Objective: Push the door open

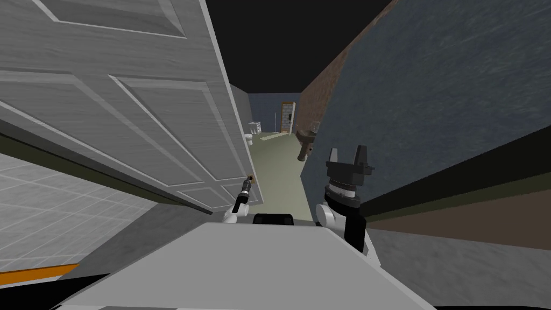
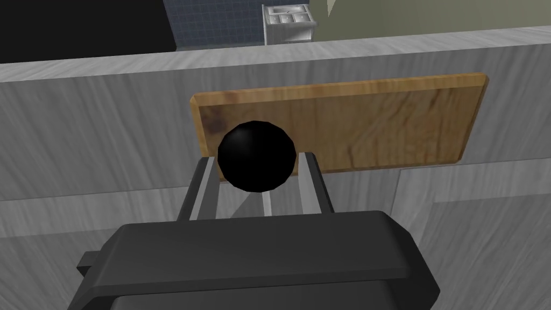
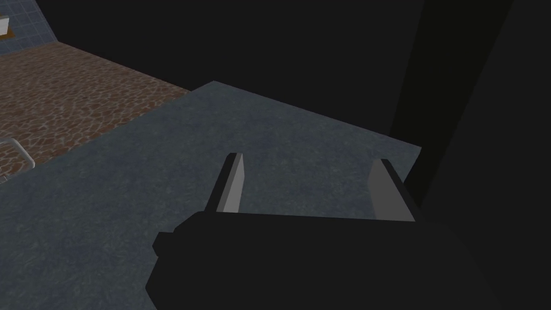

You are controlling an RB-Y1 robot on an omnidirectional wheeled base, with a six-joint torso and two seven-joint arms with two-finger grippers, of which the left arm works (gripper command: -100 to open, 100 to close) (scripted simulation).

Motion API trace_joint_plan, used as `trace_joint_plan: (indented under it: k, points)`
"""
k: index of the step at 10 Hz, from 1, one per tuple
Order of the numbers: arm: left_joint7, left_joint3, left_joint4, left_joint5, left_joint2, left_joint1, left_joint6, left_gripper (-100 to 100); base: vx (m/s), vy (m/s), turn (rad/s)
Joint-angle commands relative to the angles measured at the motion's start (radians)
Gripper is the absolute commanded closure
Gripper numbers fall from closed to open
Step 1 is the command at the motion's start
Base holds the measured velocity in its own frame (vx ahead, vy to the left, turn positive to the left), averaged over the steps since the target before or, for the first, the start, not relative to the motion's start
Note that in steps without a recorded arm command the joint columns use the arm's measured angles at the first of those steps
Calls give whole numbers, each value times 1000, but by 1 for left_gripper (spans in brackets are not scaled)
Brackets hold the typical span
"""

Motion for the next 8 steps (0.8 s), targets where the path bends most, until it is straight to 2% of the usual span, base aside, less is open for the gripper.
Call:
trace_joint_plan:
  k: [1, 3, 4, 8]
  points:
    - [-7, 28, -25, 13, 16, 13, 16, 100, 157, -49, 78]
    - [-10, 40, -23, 19, 18, 13, 15, 100, 174, -56, 90]
    - [-14, 38, -19, 19, 8, 10, 16, -100, -79, -63, 51]
    - [-17, 41, -28, 24, -3, 13, 19, -100, -206, -95, 49]
